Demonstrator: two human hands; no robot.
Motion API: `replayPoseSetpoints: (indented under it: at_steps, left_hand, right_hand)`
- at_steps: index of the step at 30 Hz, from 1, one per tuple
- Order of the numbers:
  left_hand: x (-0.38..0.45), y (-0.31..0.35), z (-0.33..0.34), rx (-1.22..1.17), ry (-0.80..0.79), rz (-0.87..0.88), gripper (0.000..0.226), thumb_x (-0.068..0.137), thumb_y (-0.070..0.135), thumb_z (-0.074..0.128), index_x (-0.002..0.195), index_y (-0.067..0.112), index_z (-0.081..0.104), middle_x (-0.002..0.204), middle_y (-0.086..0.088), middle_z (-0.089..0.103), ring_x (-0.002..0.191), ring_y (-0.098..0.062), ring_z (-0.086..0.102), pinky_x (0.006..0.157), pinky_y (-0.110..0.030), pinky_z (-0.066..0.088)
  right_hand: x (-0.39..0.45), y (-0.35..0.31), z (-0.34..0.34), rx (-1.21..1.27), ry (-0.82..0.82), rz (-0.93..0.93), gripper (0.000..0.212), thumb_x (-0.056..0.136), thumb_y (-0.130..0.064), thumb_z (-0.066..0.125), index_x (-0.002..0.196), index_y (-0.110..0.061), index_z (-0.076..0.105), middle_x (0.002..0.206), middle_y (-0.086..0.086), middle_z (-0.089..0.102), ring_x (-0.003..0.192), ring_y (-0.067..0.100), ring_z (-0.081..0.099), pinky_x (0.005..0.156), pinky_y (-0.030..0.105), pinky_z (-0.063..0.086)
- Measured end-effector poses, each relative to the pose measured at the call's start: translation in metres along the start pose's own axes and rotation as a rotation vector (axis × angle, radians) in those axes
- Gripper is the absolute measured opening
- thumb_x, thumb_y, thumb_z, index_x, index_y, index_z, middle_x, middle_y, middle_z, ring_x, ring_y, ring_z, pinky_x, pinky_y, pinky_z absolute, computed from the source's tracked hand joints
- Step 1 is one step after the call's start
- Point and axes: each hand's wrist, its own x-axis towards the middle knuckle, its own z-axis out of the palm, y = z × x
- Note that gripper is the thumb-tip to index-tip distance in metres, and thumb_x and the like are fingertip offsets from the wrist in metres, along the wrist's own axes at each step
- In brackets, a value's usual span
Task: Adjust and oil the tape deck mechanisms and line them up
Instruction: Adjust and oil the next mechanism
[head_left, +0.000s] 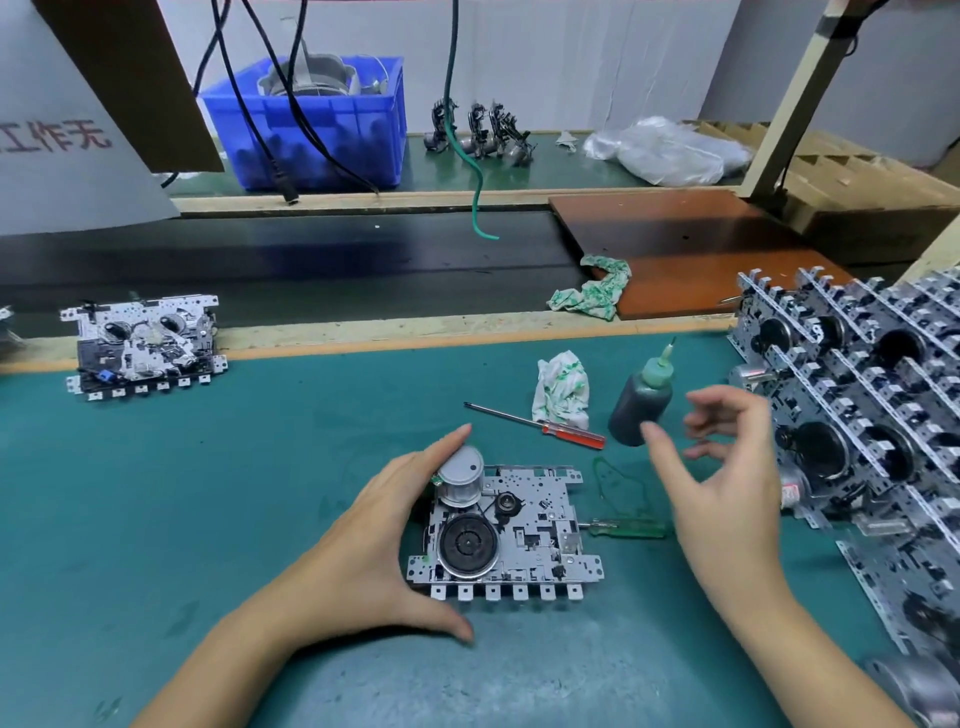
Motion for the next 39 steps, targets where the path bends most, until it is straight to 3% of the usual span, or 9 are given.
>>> replayPoseSetpoints:
  at_steps: [7,12,16,22,25,28,33,36,39]
  left_hand:
    - [0.000,-0.002,-0.001,-0.047,-0.027,-0.007,0.124,0.048,0.051,0.090,0.137,0.065,0.005,0.139,0.046,0.019,0.135,0.014,0.020,0.104,-0.002,0.020]
    - [-0.001,0.001,0.001,-0.057,0.000,0.012,0.118,0.052,0.044,0.088,0.137,0.064,0.009,0.140,0.041,0.024,0.135,0.009,0.027,0.106,-0.007,0.025]
    - [-0.002,0.002,0.003,-0.026,0.043,0.057,0.114,0.055,0.040,0.087,0.140,0.061,0.012,0.137,0.040,0.029,0.132,0.007,0.032,0.102,-0.005,0.027]
    - [0.000,0.007,0.006,0.034,0.162,0.150,0.115,0.054,0.052,0.083,0.143,0.055,0.011,0.143,0.035,0.027,0.135,0.004,0.030,0.105,-0.009,0.026]
    - [0.000,0.008,0.002,-0.296,0.247,0.083,0.124,0.049,0.060,0.084,0.148,0.040,0.012,0.148,0.026,0.031,0.137,0.001,0.030,0.111,-0.015,0.025]
    - [-0.003,0.015,-0.002,-0.717,0.028,0.063,0.106,0.061,0.076,0.067,0.129,-0.002,0.044,0.126,0.004,0.060,0.116,-0.016,0.056,0.106,-0.032,0.040]
    - [-0.012,0.019,0.015,-1.554,-0.111,-0.301,0.119,0.022,0.070,0.085,0.111,-0.001,0.051,0.045,-0.004,0.040,0.029,-0.009,0.039,0.035,-0.018,0.041]
    - [-0.007,0.023,0.015,-1.630,-0.152,-0.255,0.113,0.042,0.074,0.080,0.129,0.005,0.058,0.094,-0.018,0.061,0.069,-0.006,0.045,0.070,-0.023,0.030]
    - [-0.006,0.024,0.006,-1.643,-0.102,-0.186,0.096,0.057,0.062,0.081,0.129,0.004,0.057,0.133,-0.021,0.054,0.116,-0.033,0.057,0.103,-0.050,0.039]
  right_hand:
    - [0.003,-0.017,-0.005,0.023,-0.273,0.075,0.025,0.080,-0.032,0.071,0.100,-0.028,0.057,0.098,-0.006,0.058,0.091,0.006,0.055,0.078,0.026,0.046]
    - [-0.004,-0.042,0.004,-0.490,-1.002,-0.167,0.115,0.054,-0.087,0.049,0.148,-0.034,0.011,0.145,-0.031,0.013,0.135,-0.011,0.008,0.111,0.017,0.009]
    - [-0.006,-0.049,0.017,-0.797,-1.062,-0.320,0.129,0.054,-0.074,0.069,0.150,-0.016,0.005,0.146,-0.005,0.029,0.135,0.015,0.027,0.112,0.029,0.022]
    - [0.005,-0.060,0.020,-0.826,-0.956,-0.421,0.094,0.056,-0.062,0.070,0.133,-0.022,0.034,0.119,-0.007,0.050,0.108,0.017,0.053,0.083,0.030,0.044]
    - [0.016,-0.065,0.009,-0.554,-0.988,-0.190,0.082,0.051,-0.061,0.076,0.123,-0.035,0.046,0.117,-0.020,0.057,0.107,0.004,0.054,0.089,0.026,0.044]
    - [0.010,-0.072,0.004,0.358,-1.214,0.302,0.049,0.059,-0.038,0.080,0.106,-0.040,0.066,0.107,-0.026,0.067,0.101,-0.005,0.061,0.085,0.015,0.048]
    - [-0.030,-0.076,0.035,1.129,-1.487,0.619,0.051,0.076,-0.049,0.070,0.120,-0.025,0.063,0.119,-0.007,0.065,0.113,0.009,0.059,0.101,0.029,0.045]
    - [-0.034,-0.067,0.041,1.013,-1.429,0.655,0.058,0.065,-0.046,0.079,0.113,-0.017,0.064,0.115,-0.001,0.067,0.110,0.014,0.060,0.098,0.028,0.046]
    - [-0.023,-0.059,0.034,0.550,-1.163,0.459,0.034,0.060,-0.035,0.080,0.088,-0.017,0.073,0.094,-0.004,0.074,0.087,0.005,0.066,0.080,0.014,0.047]
